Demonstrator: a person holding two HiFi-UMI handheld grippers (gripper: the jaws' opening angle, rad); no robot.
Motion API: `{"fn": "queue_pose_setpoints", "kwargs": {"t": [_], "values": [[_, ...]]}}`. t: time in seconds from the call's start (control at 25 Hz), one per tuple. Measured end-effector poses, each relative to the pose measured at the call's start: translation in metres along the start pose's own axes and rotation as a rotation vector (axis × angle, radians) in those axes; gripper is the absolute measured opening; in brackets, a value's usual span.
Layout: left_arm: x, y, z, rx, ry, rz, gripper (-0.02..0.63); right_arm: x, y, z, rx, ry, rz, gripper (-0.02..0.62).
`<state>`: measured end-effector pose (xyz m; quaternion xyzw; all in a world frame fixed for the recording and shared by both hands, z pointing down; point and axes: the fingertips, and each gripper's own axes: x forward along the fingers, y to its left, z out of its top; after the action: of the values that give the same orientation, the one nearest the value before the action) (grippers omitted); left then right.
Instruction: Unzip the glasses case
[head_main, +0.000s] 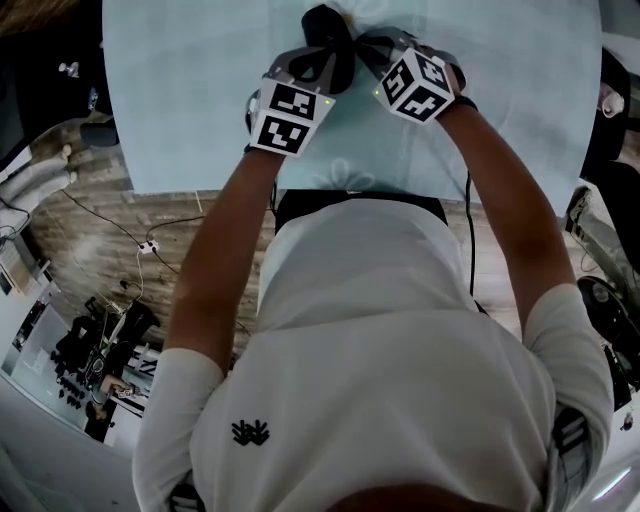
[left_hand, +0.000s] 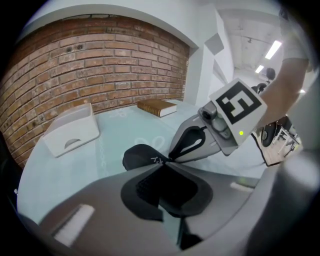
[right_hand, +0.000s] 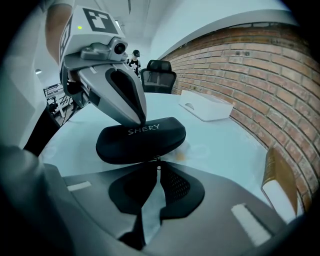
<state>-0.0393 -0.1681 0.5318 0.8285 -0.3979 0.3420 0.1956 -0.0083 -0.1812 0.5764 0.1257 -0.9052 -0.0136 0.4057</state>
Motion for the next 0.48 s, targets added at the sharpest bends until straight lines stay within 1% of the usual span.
{"fn": "queue_pose_setpoints", "kwargs": {"t": [0.16,0.48], "values": [[-0.001,0.006,-0.001,-0.011,-0.001,-0.014,0.057,0.008,-0.009,0.007,-0.01,0.008,0.002,0.023],[-0.003,0.004,0.0,-0.014,-0.008,-0.031,0.057,0.012,-0.023,0.014,-0.048,0.017,0.009,0.023]]}}
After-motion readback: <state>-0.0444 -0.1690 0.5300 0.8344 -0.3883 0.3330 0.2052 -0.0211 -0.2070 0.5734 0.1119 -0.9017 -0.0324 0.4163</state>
